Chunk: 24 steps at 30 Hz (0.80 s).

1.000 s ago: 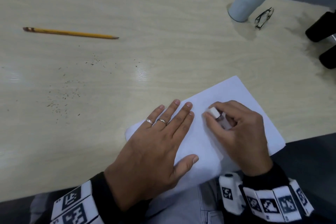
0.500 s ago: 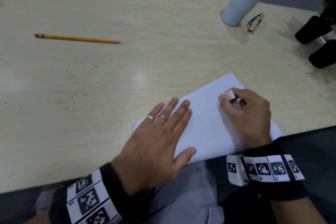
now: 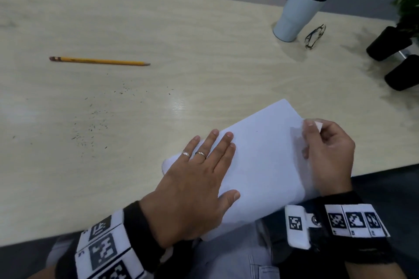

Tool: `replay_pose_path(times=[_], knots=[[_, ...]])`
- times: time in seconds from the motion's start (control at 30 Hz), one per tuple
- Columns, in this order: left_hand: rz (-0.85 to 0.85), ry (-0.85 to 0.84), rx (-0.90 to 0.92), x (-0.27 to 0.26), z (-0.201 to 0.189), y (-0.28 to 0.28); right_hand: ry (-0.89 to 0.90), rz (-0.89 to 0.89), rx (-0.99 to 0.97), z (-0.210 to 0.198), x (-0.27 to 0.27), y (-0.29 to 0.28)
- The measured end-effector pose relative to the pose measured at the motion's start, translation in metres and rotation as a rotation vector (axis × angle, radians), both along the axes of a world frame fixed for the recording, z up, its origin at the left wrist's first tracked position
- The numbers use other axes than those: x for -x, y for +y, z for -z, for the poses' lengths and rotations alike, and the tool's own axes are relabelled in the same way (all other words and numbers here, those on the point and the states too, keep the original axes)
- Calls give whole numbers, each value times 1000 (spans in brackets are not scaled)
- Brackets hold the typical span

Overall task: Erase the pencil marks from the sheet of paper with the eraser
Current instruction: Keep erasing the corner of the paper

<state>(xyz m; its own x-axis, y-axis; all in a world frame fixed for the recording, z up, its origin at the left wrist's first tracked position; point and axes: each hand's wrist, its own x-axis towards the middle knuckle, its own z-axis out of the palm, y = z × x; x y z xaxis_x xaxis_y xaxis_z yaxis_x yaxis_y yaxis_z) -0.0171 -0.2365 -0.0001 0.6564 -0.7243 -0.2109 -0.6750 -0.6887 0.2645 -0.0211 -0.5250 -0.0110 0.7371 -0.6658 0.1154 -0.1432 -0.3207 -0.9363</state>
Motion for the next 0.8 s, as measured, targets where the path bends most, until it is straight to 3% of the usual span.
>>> replay_pose_path(times=[0.1,0.17,0.27,0.37,0.5,0.6,0.67,0.8], knots=[[22,54,-235,7,-24,-31,-58,72,-290,-7,-4,2],[119,65,-230,5,-32,-56,-85,94,-414,-8,-5,4],[282,47,-194,-6,-22,-94,-95,61,-463,-12,-2,0],[339,54,-251,-22,-13,-112,-55,38,-437,-12,-1,-1],[134,121,-320,-40,-17,-92,-29,6,-341,-9,-2,-1],[-122,7,-507,-51,-26,-71,-27,-23,-301,-5,-4,-3],[-164,-47,-491,-49,-29,-71,-17,-50,-264,-3,-4,-3],[267,28,-282,-33,-20,-78,-3,-69,-215,-2,-4,-2]])
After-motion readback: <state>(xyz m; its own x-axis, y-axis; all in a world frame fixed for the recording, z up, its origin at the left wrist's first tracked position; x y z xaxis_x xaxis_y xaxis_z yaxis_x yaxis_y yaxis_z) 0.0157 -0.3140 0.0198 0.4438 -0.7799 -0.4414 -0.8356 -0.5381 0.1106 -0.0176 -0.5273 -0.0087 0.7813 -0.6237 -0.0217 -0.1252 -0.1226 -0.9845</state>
